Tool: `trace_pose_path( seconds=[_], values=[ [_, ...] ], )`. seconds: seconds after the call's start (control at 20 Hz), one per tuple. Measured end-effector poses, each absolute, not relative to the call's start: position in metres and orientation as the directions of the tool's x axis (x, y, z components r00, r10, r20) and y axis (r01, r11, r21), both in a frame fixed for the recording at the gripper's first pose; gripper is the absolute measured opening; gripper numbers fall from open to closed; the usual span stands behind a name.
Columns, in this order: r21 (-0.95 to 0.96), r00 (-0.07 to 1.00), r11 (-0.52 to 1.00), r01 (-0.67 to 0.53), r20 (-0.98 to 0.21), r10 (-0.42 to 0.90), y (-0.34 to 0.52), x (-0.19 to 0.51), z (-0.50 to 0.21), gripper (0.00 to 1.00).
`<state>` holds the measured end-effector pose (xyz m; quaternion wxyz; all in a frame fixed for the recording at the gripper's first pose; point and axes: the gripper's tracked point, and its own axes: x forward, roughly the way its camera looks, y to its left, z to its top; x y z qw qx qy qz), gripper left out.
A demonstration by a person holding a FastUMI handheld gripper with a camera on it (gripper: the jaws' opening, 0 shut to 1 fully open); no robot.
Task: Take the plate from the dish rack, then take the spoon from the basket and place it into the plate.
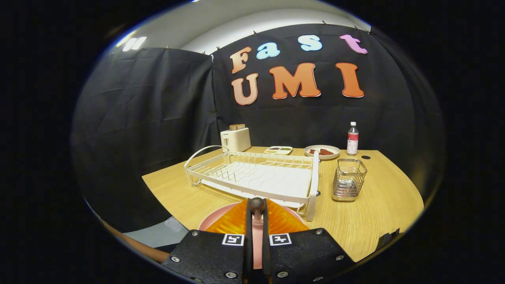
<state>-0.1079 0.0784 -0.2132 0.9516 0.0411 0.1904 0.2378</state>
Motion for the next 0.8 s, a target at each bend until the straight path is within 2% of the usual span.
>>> trace_pose_path(
  seconds=[0.3, 0.5, 0.8],
  values=[
    [0.175, 0.771, 0.885, -0.431, -0.437, 0.462, 0.073, -0.116, -0.247, 0.12],
    [0.204, 0.750, 0.869, -0.451, -0.441, 0.493, 0.082, -0.120, -0.248, 0.17],
    [0.217, 0.782, 0.875, -0.433, -0.393, 0.484, 0.080, -0.108, -0.228, 0.34]
  ],
)
